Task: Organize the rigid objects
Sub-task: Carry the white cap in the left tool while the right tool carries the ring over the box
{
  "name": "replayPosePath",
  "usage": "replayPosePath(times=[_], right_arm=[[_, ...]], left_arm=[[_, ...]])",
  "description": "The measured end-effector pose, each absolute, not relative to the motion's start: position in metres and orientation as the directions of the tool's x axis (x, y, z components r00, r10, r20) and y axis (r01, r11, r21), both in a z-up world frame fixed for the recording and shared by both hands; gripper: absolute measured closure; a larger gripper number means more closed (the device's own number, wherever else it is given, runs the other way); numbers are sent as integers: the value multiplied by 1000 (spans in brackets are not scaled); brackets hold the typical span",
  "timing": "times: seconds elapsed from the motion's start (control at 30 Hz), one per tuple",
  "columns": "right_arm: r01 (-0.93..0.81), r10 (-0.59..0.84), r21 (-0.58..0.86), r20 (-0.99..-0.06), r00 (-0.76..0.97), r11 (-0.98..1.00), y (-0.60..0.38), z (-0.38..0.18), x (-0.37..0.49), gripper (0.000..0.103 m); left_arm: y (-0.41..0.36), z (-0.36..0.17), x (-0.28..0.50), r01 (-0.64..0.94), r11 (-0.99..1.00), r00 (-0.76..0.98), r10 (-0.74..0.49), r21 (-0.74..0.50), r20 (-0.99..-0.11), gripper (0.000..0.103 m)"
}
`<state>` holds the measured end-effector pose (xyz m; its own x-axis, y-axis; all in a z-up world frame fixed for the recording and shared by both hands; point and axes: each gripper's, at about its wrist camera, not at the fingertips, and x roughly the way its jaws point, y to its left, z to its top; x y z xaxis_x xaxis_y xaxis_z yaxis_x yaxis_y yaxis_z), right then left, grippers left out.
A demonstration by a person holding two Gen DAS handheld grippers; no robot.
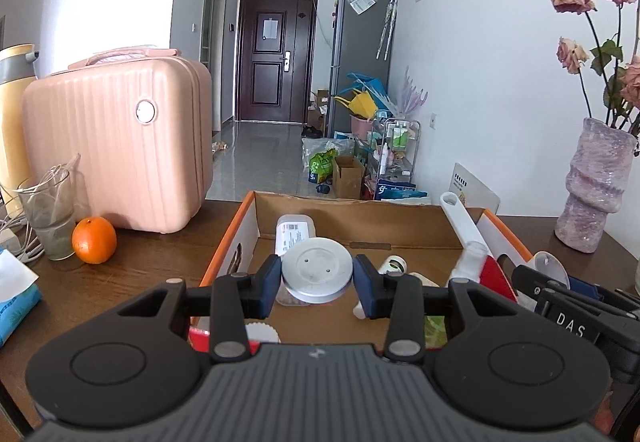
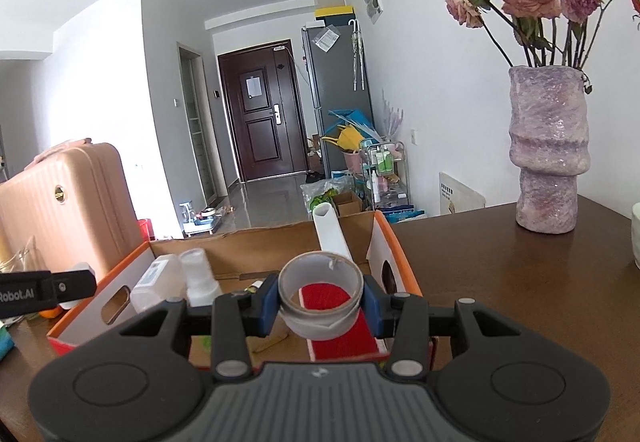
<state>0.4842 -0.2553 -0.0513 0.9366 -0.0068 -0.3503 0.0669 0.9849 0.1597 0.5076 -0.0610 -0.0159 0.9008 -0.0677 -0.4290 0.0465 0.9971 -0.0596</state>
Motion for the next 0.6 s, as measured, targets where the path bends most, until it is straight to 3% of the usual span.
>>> replayPosePath(times=[0.6], right_arm=[[28,27,146,-361,932,989,-253,-55,528,61]], left_arm=[[-65,-26,552,41,999,899,-45,-18,-435,63]])
